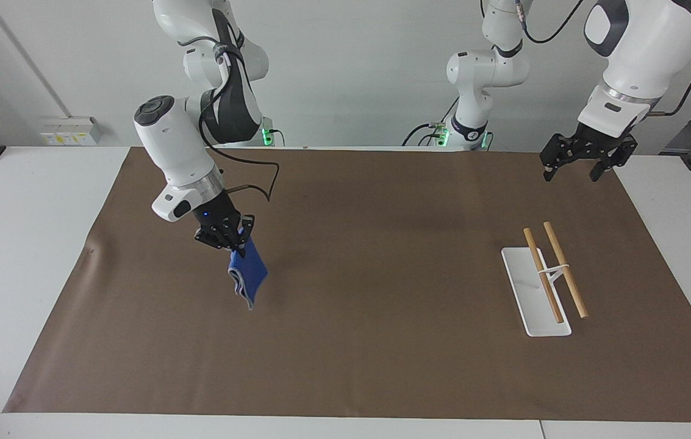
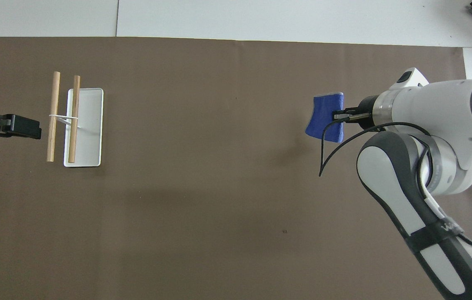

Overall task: Right arm passes towel to left arm to hang
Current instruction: 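Lift the blue towel with the right gripper toward the rack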

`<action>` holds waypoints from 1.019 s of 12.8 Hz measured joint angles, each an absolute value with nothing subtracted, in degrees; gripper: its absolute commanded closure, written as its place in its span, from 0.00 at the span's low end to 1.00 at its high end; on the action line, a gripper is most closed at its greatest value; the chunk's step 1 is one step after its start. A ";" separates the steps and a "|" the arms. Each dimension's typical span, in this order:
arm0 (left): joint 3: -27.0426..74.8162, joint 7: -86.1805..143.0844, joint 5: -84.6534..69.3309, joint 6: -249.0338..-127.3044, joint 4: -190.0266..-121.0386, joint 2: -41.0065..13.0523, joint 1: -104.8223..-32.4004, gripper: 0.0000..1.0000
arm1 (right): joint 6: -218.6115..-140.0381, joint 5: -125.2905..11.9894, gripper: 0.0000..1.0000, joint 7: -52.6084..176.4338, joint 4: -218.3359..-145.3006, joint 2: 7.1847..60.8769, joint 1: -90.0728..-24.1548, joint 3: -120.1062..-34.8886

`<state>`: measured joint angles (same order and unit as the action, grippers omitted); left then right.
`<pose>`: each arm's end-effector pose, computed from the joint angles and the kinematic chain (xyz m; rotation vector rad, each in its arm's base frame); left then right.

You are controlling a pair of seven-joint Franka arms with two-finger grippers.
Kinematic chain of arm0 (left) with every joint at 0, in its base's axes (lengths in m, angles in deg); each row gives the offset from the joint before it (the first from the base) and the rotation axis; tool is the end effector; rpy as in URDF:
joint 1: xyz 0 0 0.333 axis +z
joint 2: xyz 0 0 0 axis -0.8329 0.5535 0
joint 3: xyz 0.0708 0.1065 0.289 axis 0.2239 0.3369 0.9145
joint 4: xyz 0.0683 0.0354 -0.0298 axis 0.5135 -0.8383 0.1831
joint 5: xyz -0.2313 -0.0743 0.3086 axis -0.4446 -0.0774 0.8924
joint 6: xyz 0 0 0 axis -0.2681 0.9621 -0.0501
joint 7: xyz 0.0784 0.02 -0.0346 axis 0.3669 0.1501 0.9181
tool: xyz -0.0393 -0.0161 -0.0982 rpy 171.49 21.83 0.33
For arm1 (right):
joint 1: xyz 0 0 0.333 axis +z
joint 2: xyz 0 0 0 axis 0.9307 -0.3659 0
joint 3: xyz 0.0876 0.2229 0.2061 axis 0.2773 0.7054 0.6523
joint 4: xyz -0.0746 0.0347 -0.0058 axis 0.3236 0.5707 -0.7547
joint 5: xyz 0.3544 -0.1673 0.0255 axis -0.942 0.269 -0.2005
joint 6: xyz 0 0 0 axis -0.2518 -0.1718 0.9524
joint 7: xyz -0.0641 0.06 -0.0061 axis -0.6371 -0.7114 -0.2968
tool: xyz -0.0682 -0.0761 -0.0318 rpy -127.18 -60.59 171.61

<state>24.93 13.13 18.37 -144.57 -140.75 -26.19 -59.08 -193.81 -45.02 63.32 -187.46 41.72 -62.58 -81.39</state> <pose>0.5474 -0.0438 0.6177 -3.1247 0.1254 -0.0722 0.6077 0.1049 0.4573 -2.8293 -0.1245 -0.3626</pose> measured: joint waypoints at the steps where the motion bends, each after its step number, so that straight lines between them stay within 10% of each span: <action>1: 24.93 13.13 18.37 -144.57 -140.75 -26.19 -59.08 0.00 | -193.74 -49.72 1.00 63.34 -186.51 41.73 -62.55 -80.61; 13: 24.11 11.03 18.36 -144.60 -140.80 -26.20 -59.14 0.00 | -192.00 -101.76 1.00 63.43 -184.28 42.70 -55.98 -74.90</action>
<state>24.11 11.03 18.36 -144.60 -140.80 -26.20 -59.14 -192.00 -101.76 63.43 -184.28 42.70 -55.98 -74.90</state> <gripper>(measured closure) 0.000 0.960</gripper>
